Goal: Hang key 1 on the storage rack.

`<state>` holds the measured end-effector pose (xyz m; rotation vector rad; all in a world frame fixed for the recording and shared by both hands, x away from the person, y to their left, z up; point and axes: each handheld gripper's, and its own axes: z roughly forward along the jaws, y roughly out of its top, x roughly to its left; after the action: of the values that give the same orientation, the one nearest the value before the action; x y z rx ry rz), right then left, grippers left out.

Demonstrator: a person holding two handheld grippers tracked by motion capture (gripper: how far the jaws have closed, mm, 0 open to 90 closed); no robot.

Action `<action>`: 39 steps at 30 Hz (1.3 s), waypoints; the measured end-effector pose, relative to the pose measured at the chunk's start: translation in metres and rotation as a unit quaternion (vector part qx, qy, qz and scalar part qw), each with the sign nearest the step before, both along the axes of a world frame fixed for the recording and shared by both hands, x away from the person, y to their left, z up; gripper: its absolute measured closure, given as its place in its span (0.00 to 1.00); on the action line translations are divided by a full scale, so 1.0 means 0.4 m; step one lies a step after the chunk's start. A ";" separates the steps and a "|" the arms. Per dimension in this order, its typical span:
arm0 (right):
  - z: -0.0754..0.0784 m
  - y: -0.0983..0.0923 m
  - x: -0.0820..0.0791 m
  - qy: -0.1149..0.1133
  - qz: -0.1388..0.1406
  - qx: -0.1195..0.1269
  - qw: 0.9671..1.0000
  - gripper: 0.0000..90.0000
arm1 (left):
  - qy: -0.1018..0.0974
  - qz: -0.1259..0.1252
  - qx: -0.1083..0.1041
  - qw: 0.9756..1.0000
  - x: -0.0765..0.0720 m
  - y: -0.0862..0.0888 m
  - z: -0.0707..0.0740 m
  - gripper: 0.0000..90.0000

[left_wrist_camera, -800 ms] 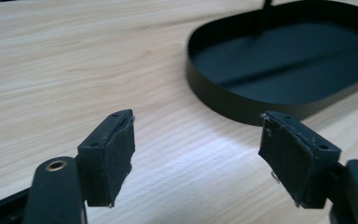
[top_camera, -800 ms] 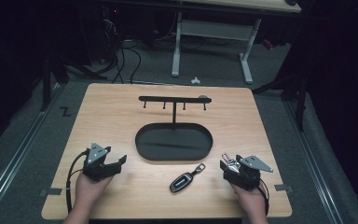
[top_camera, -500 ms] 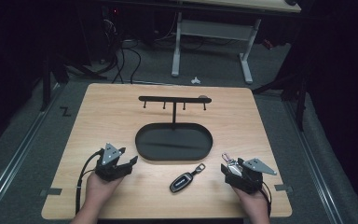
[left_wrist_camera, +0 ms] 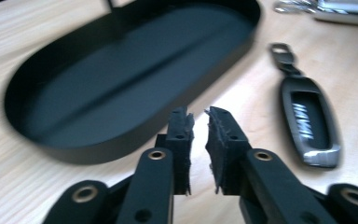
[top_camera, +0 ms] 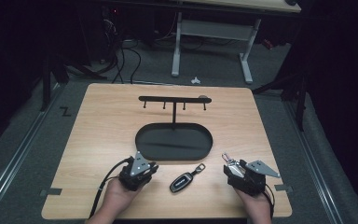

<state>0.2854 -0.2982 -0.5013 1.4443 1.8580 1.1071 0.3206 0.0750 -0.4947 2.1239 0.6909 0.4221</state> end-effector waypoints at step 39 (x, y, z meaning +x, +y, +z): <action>-0.042 0.227 -0.015 0.070 0.084 -0.099 0.989 0.35 | -0.035 0.069 -0.052 0.996 0.033 0.083 0.026 0.51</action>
<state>0.2794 -0.2072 -0.5181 1.2995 2.1557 0.8843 0.3339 0.1082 -0.4842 1.9610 0.8047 0.5230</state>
